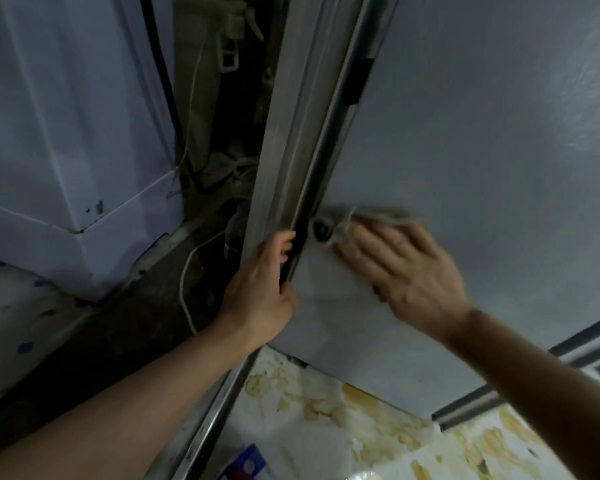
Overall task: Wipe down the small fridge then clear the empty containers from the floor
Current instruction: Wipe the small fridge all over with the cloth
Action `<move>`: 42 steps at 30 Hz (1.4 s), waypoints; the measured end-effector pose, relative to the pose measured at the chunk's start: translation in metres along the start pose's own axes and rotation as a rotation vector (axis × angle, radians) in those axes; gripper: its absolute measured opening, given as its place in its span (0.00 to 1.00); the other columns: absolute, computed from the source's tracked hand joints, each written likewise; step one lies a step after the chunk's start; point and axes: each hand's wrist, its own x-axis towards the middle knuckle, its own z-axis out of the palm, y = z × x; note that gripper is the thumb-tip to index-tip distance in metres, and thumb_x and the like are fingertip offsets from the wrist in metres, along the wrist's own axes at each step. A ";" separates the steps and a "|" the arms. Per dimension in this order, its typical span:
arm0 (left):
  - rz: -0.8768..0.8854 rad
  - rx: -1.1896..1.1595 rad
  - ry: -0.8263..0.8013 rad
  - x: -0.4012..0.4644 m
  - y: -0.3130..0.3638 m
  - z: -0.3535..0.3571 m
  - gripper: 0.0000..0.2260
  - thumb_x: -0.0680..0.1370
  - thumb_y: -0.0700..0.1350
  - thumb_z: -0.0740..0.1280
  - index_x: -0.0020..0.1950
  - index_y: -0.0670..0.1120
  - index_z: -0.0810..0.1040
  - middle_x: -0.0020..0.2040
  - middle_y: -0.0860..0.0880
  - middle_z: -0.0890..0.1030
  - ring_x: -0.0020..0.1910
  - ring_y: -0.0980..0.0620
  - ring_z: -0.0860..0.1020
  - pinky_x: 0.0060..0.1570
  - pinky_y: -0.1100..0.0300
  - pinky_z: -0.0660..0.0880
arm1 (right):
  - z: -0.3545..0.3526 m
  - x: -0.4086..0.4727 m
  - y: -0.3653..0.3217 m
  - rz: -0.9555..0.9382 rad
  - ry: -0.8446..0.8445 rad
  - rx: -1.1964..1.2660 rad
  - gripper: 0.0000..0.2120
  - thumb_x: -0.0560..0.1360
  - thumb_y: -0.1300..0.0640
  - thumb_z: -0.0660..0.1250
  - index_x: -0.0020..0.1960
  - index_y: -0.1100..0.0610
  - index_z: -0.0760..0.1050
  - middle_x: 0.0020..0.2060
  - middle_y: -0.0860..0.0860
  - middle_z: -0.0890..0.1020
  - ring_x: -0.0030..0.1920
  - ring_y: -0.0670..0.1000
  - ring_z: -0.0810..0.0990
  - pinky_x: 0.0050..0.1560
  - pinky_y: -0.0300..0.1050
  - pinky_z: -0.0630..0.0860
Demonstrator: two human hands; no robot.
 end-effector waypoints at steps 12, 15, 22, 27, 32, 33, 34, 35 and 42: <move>-0.077 0.131 -0.052 -0.004 0.028 0.029 0.43 0.76 0.42 0.65 0.75 0.58 0.35 0.77 0.52 0.57 0.67 0.45 0.70 0.57 0.48 0.74 | 0.027 -0.079 -0.038 -0.029 -0.265 0.012 0.27 0.73 0.55 0.53 0.71 0.57 0.61 0.69 0.54 0.71 0.68 0.55 0.71 0.67 0.55 0.57; -0.121 0.179 -0.138 -0.006 0.035 0.027 0.45 0.76 0.44 0.65 0.73 0.57 0.30 0.77 0.52 0.53 0.65 0.43 0.71 0.56 0.47 0.74 | 0.014 -0.082 -0.025 -0.022 -0.181 0.058 0.23 0.76 0.58 0.52 0.71 0.57 0.65 0.69 0.55 0.70 0.67 0.56 0.72 0.65 0.52 0.60; -0.193 0.197 -0.127 -0.004 0.042 0.036 0.47 0.75 0.46 0.67 0.72 0.56 0.28 0.77 0.51 0.53 0.66 0.44 0.70 0.53 0.52 0.75 | -0.026 -0.085 0.039 0.332 0.208 0.047 0.19 0.76 0.59 0.60 0.66 0.56 0.70 0.61 0.57 0.67 0.53 0.60 0.67 0.48 0.53 0.62; -0.162 0.185 -0.064 -0.006 0.038 0.045 0.48 0.74 0.44 0.68 0.73 0.55 0.29 0.77 0.51 0.51 0.71 0.46 0.64 0.58 0.55 0.71 | 0.002 -0.113 0.000 0.265 0.101 0.083 0.20 0.74 0.61 0.60 0.65 0.57 0.74 0.60 0.56 0.69 0.50 0.59 0.67 0.49 0.53 0.67; -0.170 0.204 -0.071 -0.009 0.042 0.050 0.47 0.74 0.41 0.68 0.74 0.52 0.31 0.78 0.50 0.47 0.75 0.48 0.56 0.68 0.54 0.62 | 0.001 -0.148 -0.020 0.098 -0.133 0.071 0.22 0.74 0.60 0.57 0.67 0.54 0.72 0.60 0.54 0.78 0.60 0.58 0.74 0.58 0.52 0.76; -0.175 0.207 -0.082 -0.010 0.043 0.051 0.47 0.74 0.41 0.68 0.75 0.52 0.32 0.78 0.49 0.44 0.76 0.49 0.52 0.70 0.56 0.58 | -0.004 -0.147 -0.015 0.134 -0.110 0.077 0.22 0.75 0.61 0.55 0.68 0.55 0.72 0.61 0.55 0.78 0.58 0.58 0.76 0.57 0.52 0.76; -0.178 0.209 -0.089 -0.012 0.045 0.054 0.46 0.75 0.41 0.67 0.75 0.51 0.32 0.78 0.49 0.41 0.76 0.50 0.47 0.70 0.59 0.52 | -0.011 -0.145 -0.008 0.180 -0.066 0.072 0.22 0.76 0.62 0.54 0.68 0.55 0.70 0.61 0.56 0.76 0.57 0.58 0.76 0.56 0.53 0.75; -0.180 0.210 -0.087 -0.013 0.049 0.056 0.45 0.75 0.41 0.67 0.75 0.51 0.33 0.77 0.48 0.39 0.76 0.51 0.44 0.69 0.62 0.48 | -0.020 -0.144 0.005 0.235 -0.015 0.059 0.22 0.76 0.61 0.54 0.69 0.56 0.68 0.62 0.56 0.73 0.56 0.59 0.74 0.55 0.54 0.72; -0.025 0.261 0.020 -0.024 0.077 0.085 0.45 0.74 0.39 0.67 0.76 0.54 0.37 0.75 0.49 0.31 0.76 0.46 0.49 0.69 0.56 0.61 | -0.029 -0.161 0.046 0.583 0.159 -0.034 0.27 0.73 0.64 0.62 0.71 0.56 0.63 0.62 0.59 0.65 0.53 0.63 0.68 0.51 0.58 0.70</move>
